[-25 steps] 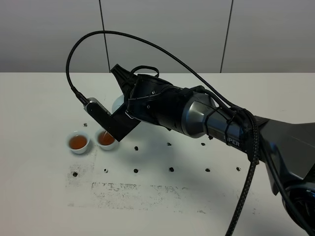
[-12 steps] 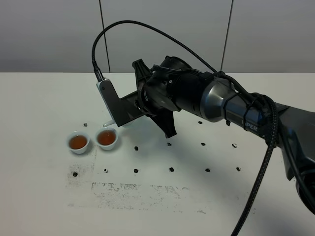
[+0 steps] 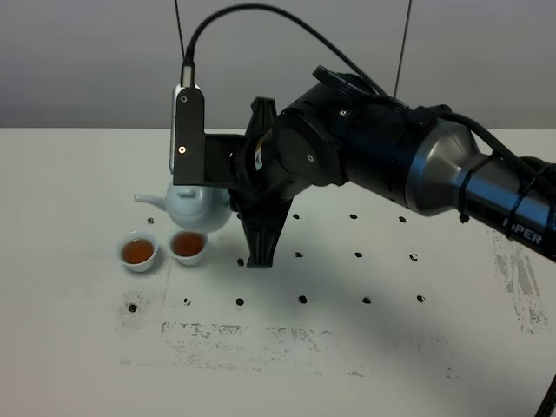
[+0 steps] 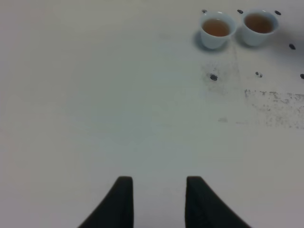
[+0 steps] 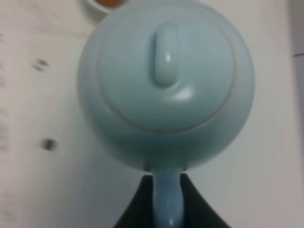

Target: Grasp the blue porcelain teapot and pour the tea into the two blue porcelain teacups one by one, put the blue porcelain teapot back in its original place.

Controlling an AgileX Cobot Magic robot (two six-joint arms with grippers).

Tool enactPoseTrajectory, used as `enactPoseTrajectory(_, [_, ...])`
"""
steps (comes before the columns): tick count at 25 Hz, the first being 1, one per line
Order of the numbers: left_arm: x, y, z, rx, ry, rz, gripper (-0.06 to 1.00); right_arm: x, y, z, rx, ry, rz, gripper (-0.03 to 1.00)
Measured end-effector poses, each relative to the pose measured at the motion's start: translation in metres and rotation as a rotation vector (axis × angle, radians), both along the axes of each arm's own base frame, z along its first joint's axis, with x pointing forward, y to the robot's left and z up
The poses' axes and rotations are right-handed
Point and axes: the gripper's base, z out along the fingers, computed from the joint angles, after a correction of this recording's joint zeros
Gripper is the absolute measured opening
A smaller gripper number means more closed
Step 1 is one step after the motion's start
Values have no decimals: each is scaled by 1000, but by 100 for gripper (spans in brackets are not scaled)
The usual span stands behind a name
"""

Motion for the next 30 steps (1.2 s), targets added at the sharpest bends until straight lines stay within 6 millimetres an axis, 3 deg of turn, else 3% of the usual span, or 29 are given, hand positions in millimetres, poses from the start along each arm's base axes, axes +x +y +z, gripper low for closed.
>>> enactPoseTrajectory(6, [0, 0, 0, 0, 0, 0, 30, -27, 3, -31, 99, 280, -364, 3])
enactPoseTrajectory(11, [0, 0, 0, 0, 0, 0, 30, -35, 3, -47, 193, 404, -608, 3])
enactPoseTrajectory(30, [0, 0, 0, 0, 0, 0, 30, -61, 7, -96, 355, 407, -557, 3])
